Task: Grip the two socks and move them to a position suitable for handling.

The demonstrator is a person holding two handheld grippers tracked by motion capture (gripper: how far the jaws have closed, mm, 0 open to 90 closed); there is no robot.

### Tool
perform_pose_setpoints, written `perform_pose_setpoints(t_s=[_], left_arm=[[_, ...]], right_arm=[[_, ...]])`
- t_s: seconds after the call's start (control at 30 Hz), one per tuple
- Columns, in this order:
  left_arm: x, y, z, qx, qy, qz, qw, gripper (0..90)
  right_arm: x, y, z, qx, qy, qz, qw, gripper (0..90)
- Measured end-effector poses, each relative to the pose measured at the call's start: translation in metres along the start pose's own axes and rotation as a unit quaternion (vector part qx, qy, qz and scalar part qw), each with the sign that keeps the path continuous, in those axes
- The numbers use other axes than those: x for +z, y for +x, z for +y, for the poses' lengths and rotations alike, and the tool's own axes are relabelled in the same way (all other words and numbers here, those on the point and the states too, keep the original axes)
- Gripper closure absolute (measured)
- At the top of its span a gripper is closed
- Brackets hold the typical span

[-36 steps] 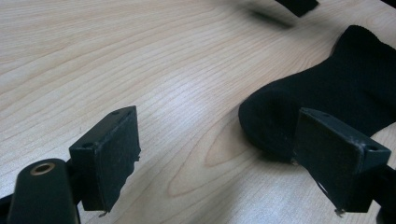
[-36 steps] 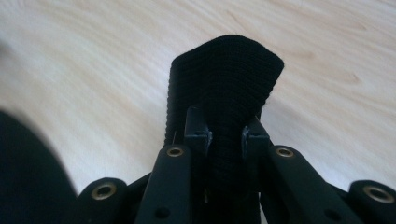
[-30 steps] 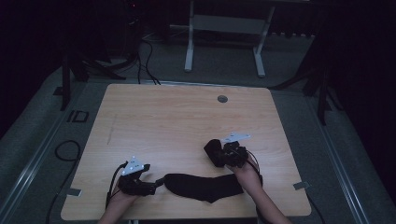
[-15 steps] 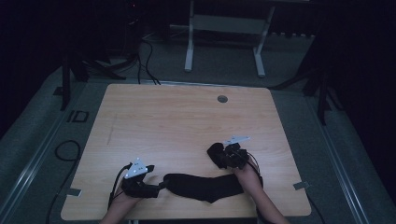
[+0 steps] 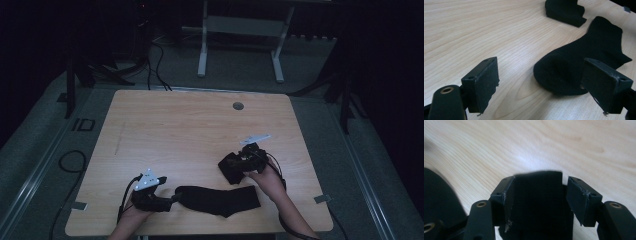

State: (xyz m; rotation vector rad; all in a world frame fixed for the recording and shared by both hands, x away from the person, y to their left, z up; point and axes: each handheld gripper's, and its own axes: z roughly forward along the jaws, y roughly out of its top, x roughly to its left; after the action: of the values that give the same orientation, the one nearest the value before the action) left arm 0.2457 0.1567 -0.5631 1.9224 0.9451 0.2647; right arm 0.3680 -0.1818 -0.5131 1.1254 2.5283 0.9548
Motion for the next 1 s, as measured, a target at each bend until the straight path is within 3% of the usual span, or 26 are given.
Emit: perform_pose_setpoints(t_s=[0.13, 0.23, 0.3, 0.33, 0.47, 0.6, 0.63, 0.67, 0.77, 0.83, 0.9, 1.0], left_arm=[[0.003, -0.002, 0.002, 0.005, 0.004, -0.003, 1.0000, 15.1], [0.006, -0.002, 0.006, 0.007, 0.004, -0.006, 0.9999, 15.1], [0.008, -0.001, 0.011, 0.003, -0.001, -0.010, 0.9999, 15.1], [0.008, -0.001, 0.013, 0.002, -0.002, -0.013, 0.9999, 16.3], [0.015, 0.000, 0.023, 0.007, 0.000, -0.008, 0.9999, 19.9], [0.021, 0.000, 0.030, 0.016, 0.006, -0.003, 0.9999, 21.1], [0.025, -0.001, 0.035, 0.023, 0.011, 0.002, 0.9997, 21.1], [0.028, -0.001, 0.038, 0.026, 0.011, 0.004, 0.9996, 22.4], [0.035, 0.000, 0.045, 0.030, 0.016, 0.005, 0.9994, 22.9], [0.040, -0.001, 0.050, 0.027, 0.013, -0.006, 0.9995, 23.2], [0.044, -0.005, 0.054, 0.028, 0.005, -0.025, 0.9993, 23.1], [0.048, -0.015, 0.060, 0.050, 0.001, -0.037, 0.9981, 23.1]], right_arm=[[0.018, -0.001, -0.010, 0.009, 0.033, 0.002, 0.9994, 40.3], [0.027, 0.003, -0.016, -0.015, 0.056, -0.002, 0.9983, 48.1], [0.027, 0.007, -0.017, -0.031, 0.055, -0.009, 0.9979, 64.3], [0.027, 0.009, -0.017, -0.038, 0.056, -0.007, 0.9977, 68.1], [0.028, 0.016, -0.015, -0.062, 0.051, -0.022, 0.9965, 73.9], [0.025, 0.016, -0.013, -0.048, 0.031, -0.021, 0.9981, 75.1], [0.020, 0.017, -0.011, -0.041, 0.020, -0.013, 0.9989, 75.1], [0.009, 0.019, -0.006, -0.033, -0.006, 0.024, 0.9992, 75.1], [-0.012, 0.025, 0.003, -0.032, -0.040, 0.063, 0.9967, 75.1], [-0.025, 0.030, 0.009, -0.031, -0.062, 0.081, 0.9943, 75.0], [-0.036, 0.035, 0.013, -0.031, -0.078, 0.112, 0.9901, 75.0], [-0.046, 0.044, 0.016, -0.039, -0.091, 0.149, 0.9838, 75.0]])
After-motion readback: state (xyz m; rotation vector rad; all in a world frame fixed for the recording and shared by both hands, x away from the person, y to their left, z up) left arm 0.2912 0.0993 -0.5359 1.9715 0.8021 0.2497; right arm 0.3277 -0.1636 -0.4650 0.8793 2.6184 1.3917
